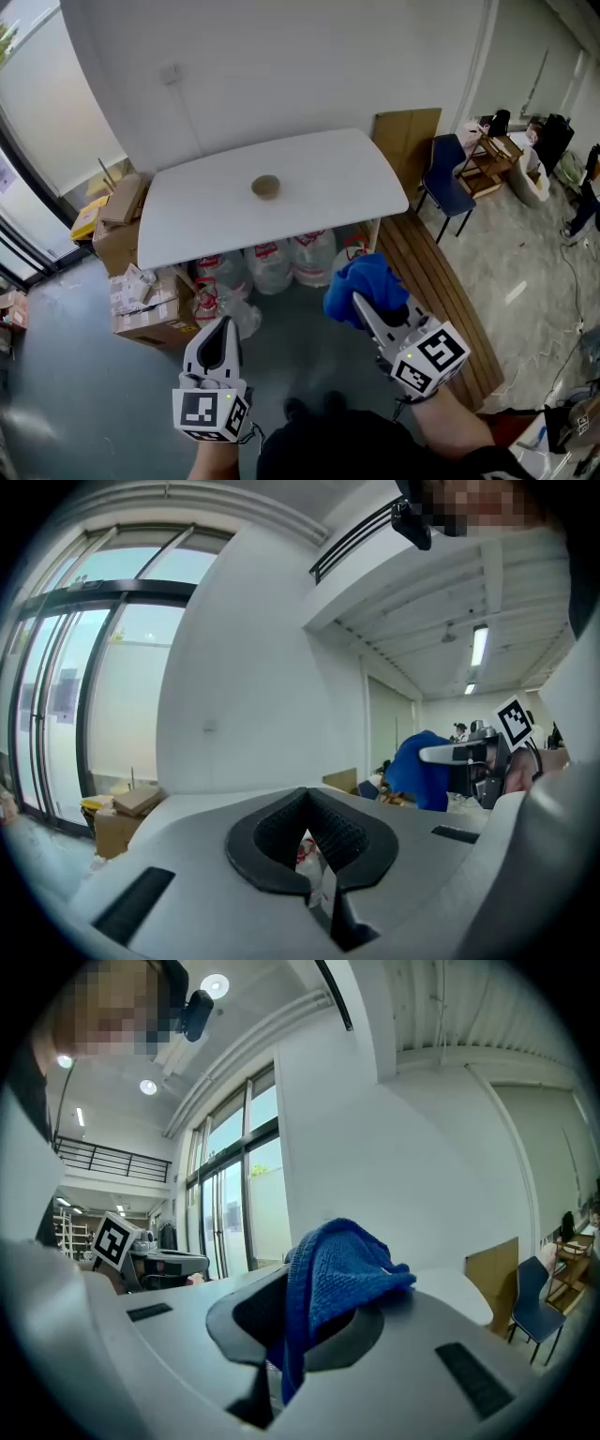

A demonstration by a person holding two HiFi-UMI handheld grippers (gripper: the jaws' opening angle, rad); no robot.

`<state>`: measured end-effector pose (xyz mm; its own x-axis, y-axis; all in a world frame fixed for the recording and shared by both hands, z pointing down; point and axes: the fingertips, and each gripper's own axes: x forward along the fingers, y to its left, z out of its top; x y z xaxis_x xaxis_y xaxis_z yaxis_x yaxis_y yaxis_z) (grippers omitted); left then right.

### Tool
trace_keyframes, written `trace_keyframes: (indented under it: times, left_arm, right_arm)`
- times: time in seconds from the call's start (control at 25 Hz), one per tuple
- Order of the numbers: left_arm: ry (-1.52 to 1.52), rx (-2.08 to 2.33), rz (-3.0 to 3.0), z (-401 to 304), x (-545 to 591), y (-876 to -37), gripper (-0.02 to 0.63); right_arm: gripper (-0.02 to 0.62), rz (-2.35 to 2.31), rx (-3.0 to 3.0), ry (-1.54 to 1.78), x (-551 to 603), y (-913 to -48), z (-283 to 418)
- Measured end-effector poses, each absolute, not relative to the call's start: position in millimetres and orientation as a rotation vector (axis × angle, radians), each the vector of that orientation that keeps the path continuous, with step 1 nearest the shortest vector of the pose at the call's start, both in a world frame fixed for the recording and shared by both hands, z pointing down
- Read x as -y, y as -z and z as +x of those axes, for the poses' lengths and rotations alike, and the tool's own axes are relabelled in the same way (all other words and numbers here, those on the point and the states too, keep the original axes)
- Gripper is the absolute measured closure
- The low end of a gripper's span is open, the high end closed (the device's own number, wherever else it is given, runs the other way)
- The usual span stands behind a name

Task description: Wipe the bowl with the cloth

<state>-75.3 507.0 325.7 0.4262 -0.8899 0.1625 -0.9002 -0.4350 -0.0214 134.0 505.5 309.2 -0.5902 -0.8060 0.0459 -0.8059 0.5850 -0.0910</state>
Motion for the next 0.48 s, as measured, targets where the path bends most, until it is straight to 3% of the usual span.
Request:
trace_keyframes:
  times: [0.48]
  left_arm:
    - [-0.234, 1.655, 2.579, -41.3, -492.1, -334.1, 0.597]
  right_arm:
    - [0.567, -1.393, -2.823, 0.166, -492.0, -318.4, 166.9]
